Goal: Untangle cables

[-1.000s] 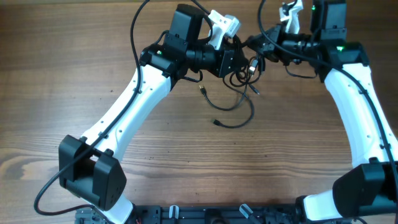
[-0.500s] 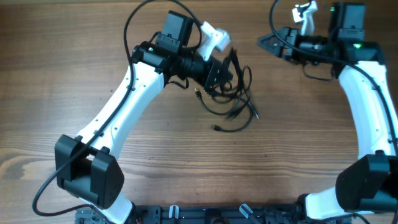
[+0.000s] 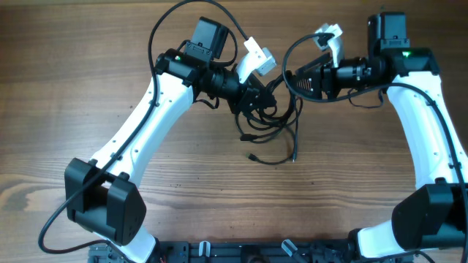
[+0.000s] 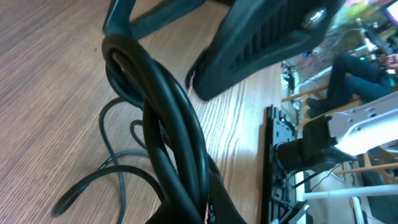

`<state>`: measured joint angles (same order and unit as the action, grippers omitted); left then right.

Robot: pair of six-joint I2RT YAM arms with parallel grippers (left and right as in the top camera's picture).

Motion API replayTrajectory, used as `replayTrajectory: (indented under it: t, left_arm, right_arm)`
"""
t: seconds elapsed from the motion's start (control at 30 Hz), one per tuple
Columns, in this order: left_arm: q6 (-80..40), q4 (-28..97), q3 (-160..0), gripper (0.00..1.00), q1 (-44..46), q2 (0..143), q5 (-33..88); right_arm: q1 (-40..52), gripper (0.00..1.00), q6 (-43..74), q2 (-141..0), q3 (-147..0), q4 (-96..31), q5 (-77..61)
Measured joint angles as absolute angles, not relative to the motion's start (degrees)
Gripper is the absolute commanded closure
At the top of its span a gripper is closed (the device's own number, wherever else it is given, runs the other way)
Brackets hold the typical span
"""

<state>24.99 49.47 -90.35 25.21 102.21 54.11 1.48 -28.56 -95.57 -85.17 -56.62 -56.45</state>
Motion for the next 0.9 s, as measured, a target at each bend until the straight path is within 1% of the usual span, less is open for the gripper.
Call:
replayTrajectory:
  t: [0.17, 0.27, 0.33, 0.37, 0.47, 0.57, 0.73, 0.87, 0.9]
  left_arm:
    - [21.15, 45.30, -90.30, 0.96, 25.21, 102.21, 56.51]
    - [17.26, 41.95, -90.24, 0.96, 25.04, 102.21, 58.28]
    - [15.05, 39.79, -90.21, 0.96, 24.71, 102.21, 60.29]
    - [14.02, 39.03, -90.21, 0.96, 24.53, 102.21, 61.28]
    - [11.57, 38.09, -90.21, 0.96, 23.90, 102.21, 62.74]
    - [10.66, 38.33, -90.21, 0.96, 23.75, 102.21, 62.61]
    - [5.28, 39.03, -90.21, 0.96, 23.79, 102.21, 55.68]
    - [1.32, 39.00, -90.21, 0.96, 23.88, 102.21, 50.48]
    - [1.13, 38.98, -90.21, 0.96, 23.88, 102.21, 50.11]
  right_arm:
    - [1.34, 0.71, -32.36, -95.59, -85.17, -57.04, -54.43]
    - [1.30, 0.78, -33.08, -95.59, -85.17, -57.21, -53.67]
    - [1.30, 0.87, -33.34, -95.59, -85.17, -57.19, -53.71]
    - [1.30, 0.96, -33.36, -95.59, -85.17, -57.06, -53.74]
    - [1.30, 0.96, -32.60, -95.59, -85.17, -55.92, -53.93]
    - [1.32, 0.96, -27.53, -95.59, -85.14, -51.99, -53.98]
    - [1.48, 0.96, -17.58, -95.57, -85.17, -46.50, -54.87]
    - [1.48, 0.95, -12.93, -94.02, -85.17, -46.54, -54.48]
    - [1.48, 0.87, -12.14, -93.23, -85.17, -47.44, -53.54]
